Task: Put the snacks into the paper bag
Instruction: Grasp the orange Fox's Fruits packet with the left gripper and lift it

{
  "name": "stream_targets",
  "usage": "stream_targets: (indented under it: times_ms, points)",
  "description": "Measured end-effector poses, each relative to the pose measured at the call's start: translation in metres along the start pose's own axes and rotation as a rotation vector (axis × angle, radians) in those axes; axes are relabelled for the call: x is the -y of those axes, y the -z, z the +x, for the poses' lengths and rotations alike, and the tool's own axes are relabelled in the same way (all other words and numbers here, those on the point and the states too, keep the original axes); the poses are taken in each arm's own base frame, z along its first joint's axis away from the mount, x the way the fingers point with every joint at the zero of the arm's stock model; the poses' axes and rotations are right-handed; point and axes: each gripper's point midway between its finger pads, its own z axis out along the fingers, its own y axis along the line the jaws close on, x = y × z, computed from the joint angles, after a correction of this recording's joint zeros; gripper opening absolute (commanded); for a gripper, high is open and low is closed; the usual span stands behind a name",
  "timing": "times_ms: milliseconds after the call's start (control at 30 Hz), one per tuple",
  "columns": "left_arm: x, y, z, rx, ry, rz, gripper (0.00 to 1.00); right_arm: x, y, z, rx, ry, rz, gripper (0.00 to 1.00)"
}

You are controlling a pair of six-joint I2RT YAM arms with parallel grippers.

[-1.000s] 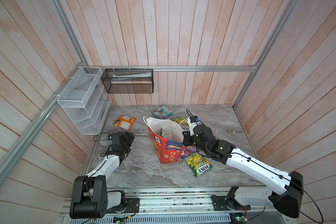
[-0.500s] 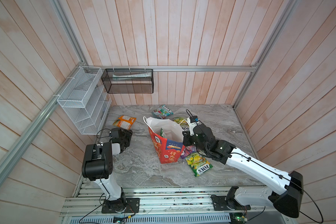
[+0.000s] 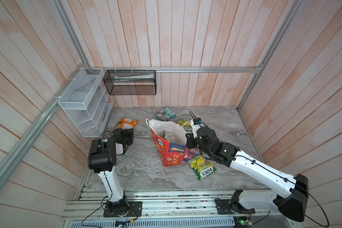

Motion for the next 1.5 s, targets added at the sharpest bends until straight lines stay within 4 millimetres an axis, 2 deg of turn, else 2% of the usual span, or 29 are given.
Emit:
stream_targets:
  times_ms: [400,567,700,733,933,1067,1167,1367,1500]
  points:
    - [-0.006,-0.005,-0.008,0.015,0.105,-0.001,0.41,-0.002,0.000,0.000,-0.001,-0.001,-0.010,0.00]
    - [-0.010,-0.009,-0.011,0.014,0.134,-0.001,0.25,-0.002,0.000,0.000,-0.002,-0.001,-0.011,0.00]
    - [-0.016,-0.011,-0.013,0.012,0.150,0.000,0.05,-0.002,0.000,0.000,-0.003,-0.001,-0.014,0.00]
    - [-0.017,-0.010,-0.013,0.009,0.153,0.008,0.04,-0.003,0.000,0.000,-0.003,-0.001,-0.015,0.00]
    - [-0.015,-0.005,-0.011,-0.010,0.139,0.041,0.00,-0.003,0.000,0.000,-0.002,-0.002,-0.018,0.00]
    - [-0.017,0.010,-0.004,-0.021,0.130,0.033,0.00,-0.003,0.000,0.000,-0.002,-0.002,-0.018,0.00]
    - [0.000,0.028,0.000,-0.021,0.102,0.052,0.00,-0.003,0.000,0.000,-0.002,-0.001,-0.018,0.00]
    - [0.077,0.079,-0.004,0.031,-0.018,0.194,0.00,-0.003,0.000,0.000,-0.002,0.002,-0.018,0.00]
    - [0.107,0.108,-0.001,0.050,-0.072,0.246,0.00,-0.003,0.000,0.000,-0.001,0.007,-0.018,0.00]
